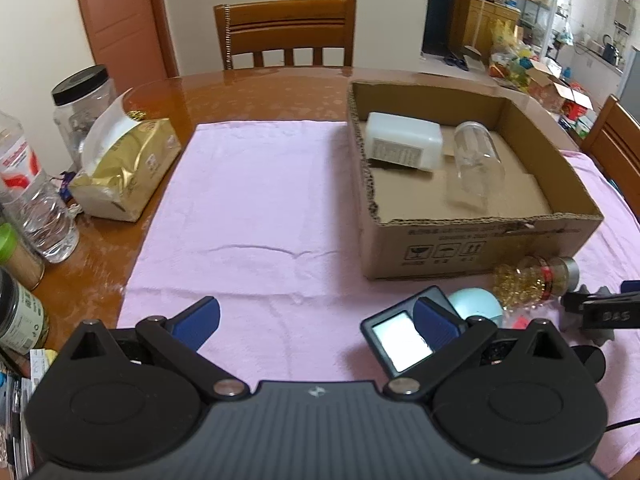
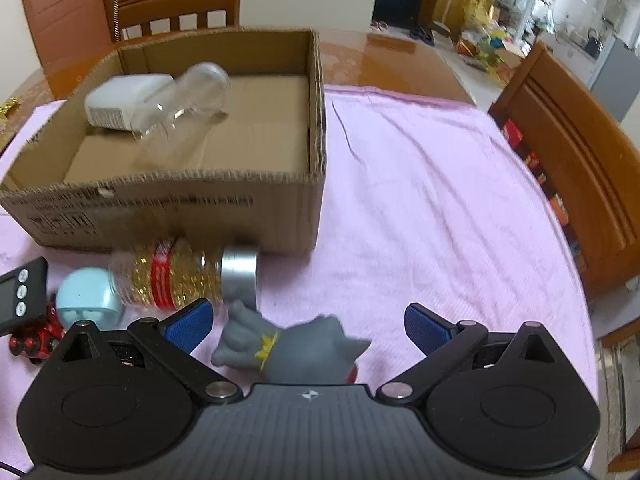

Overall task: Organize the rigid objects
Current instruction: 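Grasp the black digital timer with the left tool while the right tool approaches the grey cat figurine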

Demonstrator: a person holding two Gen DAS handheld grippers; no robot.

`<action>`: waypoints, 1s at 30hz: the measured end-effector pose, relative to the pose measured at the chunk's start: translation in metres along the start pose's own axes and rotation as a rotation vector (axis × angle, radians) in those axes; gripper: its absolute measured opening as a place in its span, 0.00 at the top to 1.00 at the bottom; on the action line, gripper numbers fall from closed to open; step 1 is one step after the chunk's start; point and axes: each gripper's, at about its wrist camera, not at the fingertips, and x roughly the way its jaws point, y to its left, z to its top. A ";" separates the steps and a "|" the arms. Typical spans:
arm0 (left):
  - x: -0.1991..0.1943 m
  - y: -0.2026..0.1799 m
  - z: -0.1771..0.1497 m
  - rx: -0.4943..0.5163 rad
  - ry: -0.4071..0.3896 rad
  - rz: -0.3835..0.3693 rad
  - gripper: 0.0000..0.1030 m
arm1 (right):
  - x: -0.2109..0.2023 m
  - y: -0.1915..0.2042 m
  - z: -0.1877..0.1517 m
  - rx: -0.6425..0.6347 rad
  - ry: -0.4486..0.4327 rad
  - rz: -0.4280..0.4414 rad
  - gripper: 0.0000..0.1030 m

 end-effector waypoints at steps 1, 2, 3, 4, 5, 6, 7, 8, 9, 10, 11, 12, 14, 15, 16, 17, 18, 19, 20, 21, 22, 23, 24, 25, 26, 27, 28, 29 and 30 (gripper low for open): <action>0.000 -0.002 0.001 0.007 0.001 0.003 0.01 | 0.003 0.000 -0.002 0.003 0.005 -0.005 0.00; 0.001 -0.005 0.001 0.017 0.003 0.008 0.01 | 0.006 -0.002 -0.003 0.005 0.012 -0.011 0.00; 0.003 -0.008 0.002 0.033 0.005 0.008 0.01 | 0.009 -0.003 -0.004 0.006 0.021 -0.016 0.00; 0.004 -0.011 0.002 0.047 0.005 0.005 0.01 | 0.009 -0.006 -0.007 0.012 0.023 -0.008 0.00; 0.005 -0.014 0.002 0.060 0.008 0.000 0.01 | 0.008 -0.010 -0.008 0.026 0.024 0.002 0.00; 0.007 -0.017 0.002 0.068 0.010 -0.006 0.01 | 0.007 -0.014 -0.009 0.035 0.029 0.002 0.00; 0.008 -0.020 0.002 0.075 0.012 -0.018 0.01 | 0.008 -0.017 -0.011 0.036 0.033 0.001 0.00; 0.009 -0.023 0.003 0.079 0.014 -0.030 0.01 | 0.010 -0.019 -0.012 0.026 0.046 -0.012 0.00; 0.012 -0.026 0.003 0.082 0.018 -0.042 0.01 | 0.012 -0.020 -0.013 0.015 0.054 -0.024 0.00; 0.015 -0.030 0.003 0.085 0.023 -0.053 0.01 | 0.013 -0.023 -0.015 0.016 0.054 -0.018 0.00; 0.018 -0.033 0.004 0.089 0.028 -0.063 0.01 | 0.014 -0.027 -0.017 0.027 0.062 0.001 0.00; 0.022 -0.037 0.003 0.092 0.034 -0.067 0.01 | 0.017 -0.030 -0.018 0.038 0.092 0.014 0.00; 0.030 -0.046 0.002 0.096 0.045 -0.072 0.01 | 0.019 -0.035 -0.019 0.047 0.094 0.030 0.00; 0.033 -0.049 0.003 0.094 0.051 -0.072 0.01 | 0.019 -0.035 -0.019 0.038 0.094 0.031 0.00; 0.036 -0.052 0.003 0.092 0.054 -0.073 0.01 | 0.019 -0.035 -0.019 0.036 0.095 0.034 0.00; 0.039 -0.054 0.003 0.086 0.053 -0.073 0.01 | 0.019 -0.036 -0.019 0.035 0.094 0.036 0.00; 0.042 -0.056 0.003 0.076 0.053 -0.067 0.01 | 0.019 -0.036 -0.019 0.034 0.093 0.036 0.00; 0.046 -0.057 0.002 0.065 0.059 -0.058 0.01 | 0.019 -0.035 -0.020 0.035 0.092 0.036 0.00; 0.050 -0.057 0.002 0.054 0.070 -0.055 0.01 | 0.019 -0.034 -0.020 0.035 0.092 0.036 0.00; 0.053 -0.057 0.001 0.042 0.083 -0.055 0.01 | 0.019 -0.034 -0.019 0.035 0.092 0.036 0.00; 0.055 -0.057 0.000 0.033 0.091 -0.054 0.01 | 0.019 -0.034 -0.019 0.034 0.092 0.036 0.00; 0.057 -0.057 -0.001 0.022 0.097 -0.049 0.01 | 0.019 -0.034 -0.019 0.035 0.092 0.036 0.00; 0.058 -0.056 -0.002 0.011 0.105 -0.044 0.01 | 0.019 -0.033 -0.020 0.034 0.091 0.036 0.00; 0.058 -0.054 -0.003 0.001 0.114 -0.038 0.01 | 0.020 -0.034 -0.019 0.034 0.091 0.036 0.00; 0.058 -0.053 -0.005 -0.009 0.119 -0.035 0.01 | 0.020 -0.034 -0.019 0.035 0.089 0.036 0.00; 0.057 -0.052 -0.006 -0.015 0.120 -0.032 0.01 | 0.020 -0.034 -0.020 0.035 0.087 0.036 0.00; 0.057 -0.051 -0.008 -0.020 0.122 -0.032 0.01 | 0.020 -0.033 -0.020 0.035 0.085 0.036 0.00; 0.056 -0.050 -0.009 -0.024 0.125 -0.031 0.01 | 0.019 -0.033 -0.020 0.035 0.083 0.036 0.00; 0.055 -0.048 -0.010 -0.029 0.128 -0.029 0.01 | 0.018 -0.034 -0.019 0.035 0.082 0.036 0.00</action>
